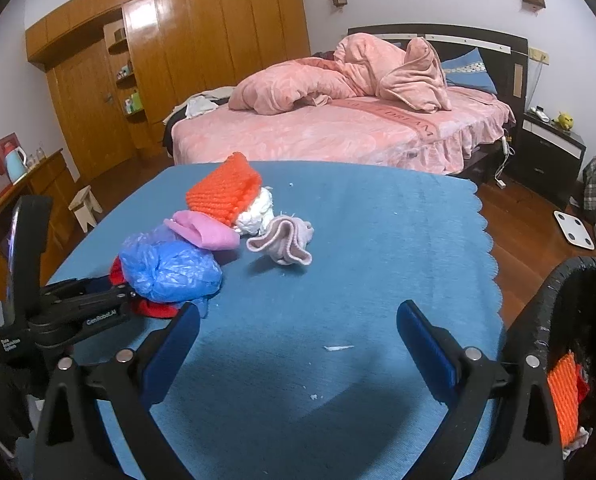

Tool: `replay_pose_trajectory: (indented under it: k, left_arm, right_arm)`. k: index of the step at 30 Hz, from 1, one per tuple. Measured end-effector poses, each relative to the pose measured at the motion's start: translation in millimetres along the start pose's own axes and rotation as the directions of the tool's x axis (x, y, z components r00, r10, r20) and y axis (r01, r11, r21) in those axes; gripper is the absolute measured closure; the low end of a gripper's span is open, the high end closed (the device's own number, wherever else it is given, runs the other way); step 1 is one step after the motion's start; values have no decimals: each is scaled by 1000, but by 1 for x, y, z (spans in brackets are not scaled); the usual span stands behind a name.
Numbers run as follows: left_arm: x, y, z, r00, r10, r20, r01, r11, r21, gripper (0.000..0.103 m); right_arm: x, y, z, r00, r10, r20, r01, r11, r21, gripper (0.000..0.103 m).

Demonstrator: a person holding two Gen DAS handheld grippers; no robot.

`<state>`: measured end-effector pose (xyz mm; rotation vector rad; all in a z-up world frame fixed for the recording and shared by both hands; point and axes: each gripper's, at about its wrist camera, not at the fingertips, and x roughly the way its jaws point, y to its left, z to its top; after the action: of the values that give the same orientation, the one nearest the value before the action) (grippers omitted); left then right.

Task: Collect trash
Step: 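Grasp the red glove with the left tool while the right tool grasps the blue plastic bag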

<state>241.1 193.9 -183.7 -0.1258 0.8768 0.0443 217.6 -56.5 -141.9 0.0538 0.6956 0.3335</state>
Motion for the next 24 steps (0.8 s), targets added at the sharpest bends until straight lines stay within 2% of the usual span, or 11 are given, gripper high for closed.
replay_pose_trajectory:
  k: [3, 4, 15, 20, 24]
  left_arm:
    - [0, -5, 0, 1000, -5, 0, 5, 1000, 17, 91]
    - [0, -6, 0, 1000, -3, 2, 3, 1000, 19, 93]
    - [-39, 4, -6, 994, 3, 110, -1, 1000, -19, 94]
    - [-67, 16, -12, 986, 41, 164, -37, 999, -30, 94]
    - [-80, 28, -17, 982, 93, 164, -91, 996, -22, 94]
  right_arm:
    - [1, 3, 1, 1000, 3, -1, -3, 1000, -5, 6]
    - [1, 3, 1, 1000, 4, 0, -4, 1000, -7, 6]
    - [2, 17, 7, 1000, 25, 7, -25, 999, -21, 6]
    - [5, 33, 9, 998, 59, 2, -58, 998, -35, 6]
    - [9, 52, 8, 996, 89, -4, -89, 994, -56, 6]
